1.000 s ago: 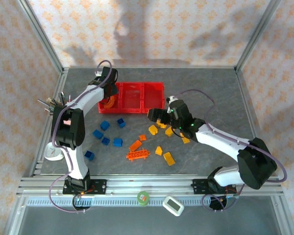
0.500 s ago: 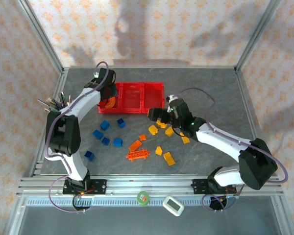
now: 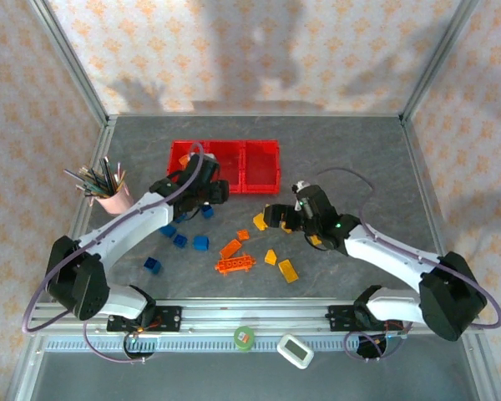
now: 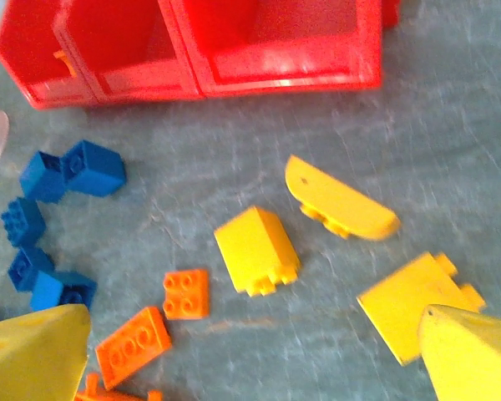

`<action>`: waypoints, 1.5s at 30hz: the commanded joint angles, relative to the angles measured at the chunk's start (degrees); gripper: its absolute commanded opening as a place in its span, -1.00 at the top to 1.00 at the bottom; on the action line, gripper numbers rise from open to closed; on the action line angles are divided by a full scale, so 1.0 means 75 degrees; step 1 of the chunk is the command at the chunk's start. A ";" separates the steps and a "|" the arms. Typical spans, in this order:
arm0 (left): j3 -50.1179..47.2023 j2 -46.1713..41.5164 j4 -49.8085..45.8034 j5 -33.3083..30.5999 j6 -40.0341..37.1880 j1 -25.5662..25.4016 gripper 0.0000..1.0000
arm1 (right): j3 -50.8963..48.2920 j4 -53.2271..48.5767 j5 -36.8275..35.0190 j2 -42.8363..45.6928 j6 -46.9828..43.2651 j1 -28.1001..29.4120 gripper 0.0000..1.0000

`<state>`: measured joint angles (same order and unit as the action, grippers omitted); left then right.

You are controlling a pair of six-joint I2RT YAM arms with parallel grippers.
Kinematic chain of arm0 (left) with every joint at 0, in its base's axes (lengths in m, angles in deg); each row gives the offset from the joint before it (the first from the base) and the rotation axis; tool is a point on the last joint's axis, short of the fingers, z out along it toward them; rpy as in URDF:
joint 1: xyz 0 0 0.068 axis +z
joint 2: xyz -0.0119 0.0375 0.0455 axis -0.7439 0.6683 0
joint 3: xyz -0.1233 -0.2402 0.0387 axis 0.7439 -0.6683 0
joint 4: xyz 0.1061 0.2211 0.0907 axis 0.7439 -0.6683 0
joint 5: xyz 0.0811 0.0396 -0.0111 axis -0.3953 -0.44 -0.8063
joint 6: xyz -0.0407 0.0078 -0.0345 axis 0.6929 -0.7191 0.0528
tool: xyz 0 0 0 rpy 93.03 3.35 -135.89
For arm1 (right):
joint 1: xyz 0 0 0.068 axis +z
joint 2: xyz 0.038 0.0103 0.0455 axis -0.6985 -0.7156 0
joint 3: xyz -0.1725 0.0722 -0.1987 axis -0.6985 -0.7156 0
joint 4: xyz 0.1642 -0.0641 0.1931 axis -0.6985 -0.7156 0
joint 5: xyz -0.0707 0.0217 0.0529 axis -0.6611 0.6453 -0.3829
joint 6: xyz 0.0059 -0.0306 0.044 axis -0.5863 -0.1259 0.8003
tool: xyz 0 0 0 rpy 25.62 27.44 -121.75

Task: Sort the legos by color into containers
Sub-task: Pick up the lego from the center of the table.

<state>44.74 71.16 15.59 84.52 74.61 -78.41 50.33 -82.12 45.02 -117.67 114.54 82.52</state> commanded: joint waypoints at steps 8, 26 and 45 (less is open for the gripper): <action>-0.0631 0.0344 -0.0240 -0.0234 0.1217 -0.1192 -0.40 | -0.1132 -0.0007 0.0351 0.0951 0.0610 0.0037 -0.99; -0.0216 0.2526 0.0451 -0.0308 0.2329 -0.2139 -0.40 | -0.1743 0.0344 0.0814 0.1200 0.0678 -0.0540 -1.00; 0.0381 0.3495 -0.0051 -0.0868 0.2243 -0.2504 -0.05 | -0.1884 0.0419 0.1057 0.1860 0.0751 -0.0748 -1.00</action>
<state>46.18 95.77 17.23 80.89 91.00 -96.38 36.93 -79.76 52.74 -105.35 119.52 77.23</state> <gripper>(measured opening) 0.530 0.998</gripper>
